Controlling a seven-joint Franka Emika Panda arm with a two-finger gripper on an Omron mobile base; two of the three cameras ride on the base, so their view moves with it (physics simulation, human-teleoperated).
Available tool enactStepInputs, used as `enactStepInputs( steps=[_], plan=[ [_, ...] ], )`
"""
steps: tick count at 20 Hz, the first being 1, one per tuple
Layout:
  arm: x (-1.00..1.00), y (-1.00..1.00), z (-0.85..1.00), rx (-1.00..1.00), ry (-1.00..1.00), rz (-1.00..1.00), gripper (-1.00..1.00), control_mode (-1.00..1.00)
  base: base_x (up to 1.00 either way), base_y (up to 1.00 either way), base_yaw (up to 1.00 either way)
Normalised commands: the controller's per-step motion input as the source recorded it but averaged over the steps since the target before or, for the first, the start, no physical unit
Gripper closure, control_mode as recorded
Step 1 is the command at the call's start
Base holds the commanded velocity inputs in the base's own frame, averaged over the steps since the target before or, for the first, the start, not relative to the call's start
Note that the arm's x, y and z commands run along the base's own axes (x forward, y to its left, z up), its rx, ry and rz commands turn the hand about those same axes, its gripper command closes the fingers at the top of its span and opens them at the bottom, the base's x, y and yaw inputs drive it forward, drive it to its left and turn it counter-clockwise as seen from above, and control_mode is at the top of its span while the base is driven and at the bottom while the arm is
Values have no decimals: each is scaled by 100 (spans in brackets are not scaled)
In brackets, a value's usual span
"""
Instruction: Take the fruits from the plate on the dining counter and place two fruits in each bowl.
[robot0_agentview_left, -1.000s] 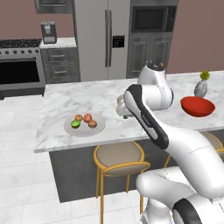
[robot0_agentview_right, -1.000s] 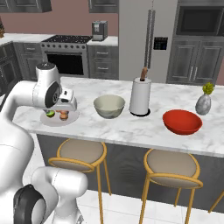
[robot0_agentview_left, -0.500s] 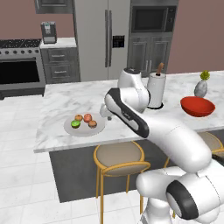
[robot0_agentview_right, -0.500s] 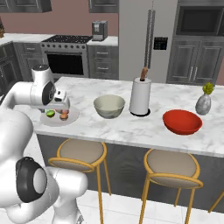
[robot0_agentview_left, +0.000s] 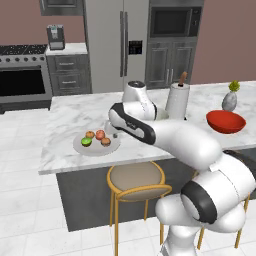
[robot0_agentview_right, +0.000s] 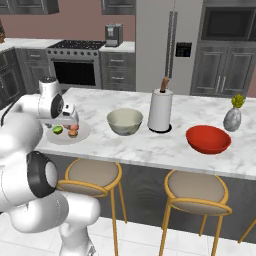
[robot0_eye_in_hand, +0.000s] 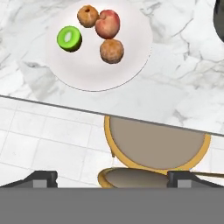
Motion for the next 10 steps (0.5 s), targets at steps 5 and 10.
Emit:
enactStepInputs(
  steps=[5,10],
  plan=[
    [42,4,-24,0,5,7,-100,-100,0,0,0],
    [32,10,-28,-1,0,3,-100,-100,0,0,0]
  ],
)
